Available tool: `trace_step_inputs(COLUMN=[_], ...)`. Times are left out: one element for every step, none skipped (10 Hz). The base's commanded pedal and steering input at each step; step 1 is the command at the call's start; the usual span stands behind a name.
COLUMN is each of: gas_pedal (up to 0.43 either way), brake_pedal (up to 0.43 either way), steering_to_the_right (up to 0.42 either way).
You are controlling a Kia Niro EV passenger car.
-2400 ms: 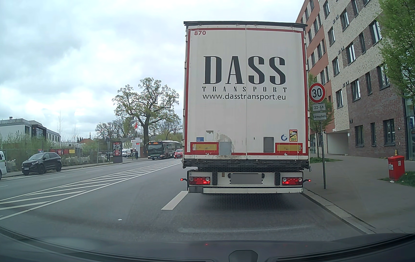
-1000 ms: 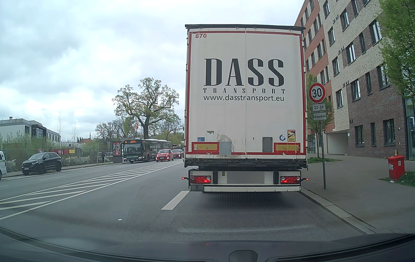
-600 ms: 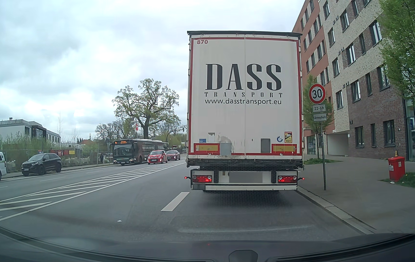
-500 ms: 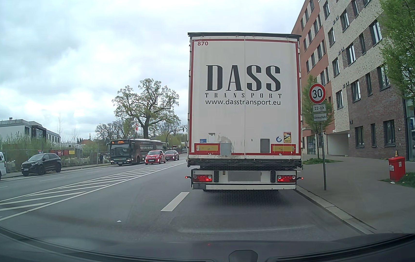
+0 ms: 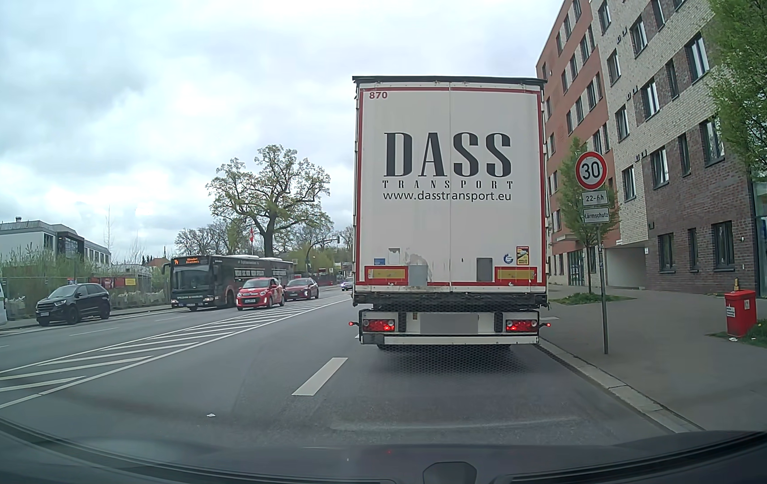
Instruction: Follow the waypoints while adhering to traffic rules and regulations
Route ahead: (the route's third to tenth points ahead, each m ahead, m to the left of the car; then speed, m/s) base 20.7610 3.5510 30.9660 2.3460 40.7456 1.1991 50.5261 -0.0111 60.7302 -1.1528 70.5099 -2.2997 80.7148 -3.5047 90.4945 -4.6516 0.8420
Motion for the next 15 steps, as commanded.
trace_step_inputs(gas_pedal=[0.228,0.24,0.248,0.287,0.299,0.311,0.311,0.311,0.319,0.331,0.331,0.339,0.339,0.339,0.319], brake_pedal=[0.0,0.006,0.0,0.0,0.0,0.0,0.006,0.006,0.0,0.006,0.006,0.0,0.0,0.0,0.0], steering_to_the_right=[0.015,0.014,0.014,0.014,0.014,0.014,0.014,0.013,0.007,-0.006,-0.011,-0.007,-0.004,-0.003,-0.003])
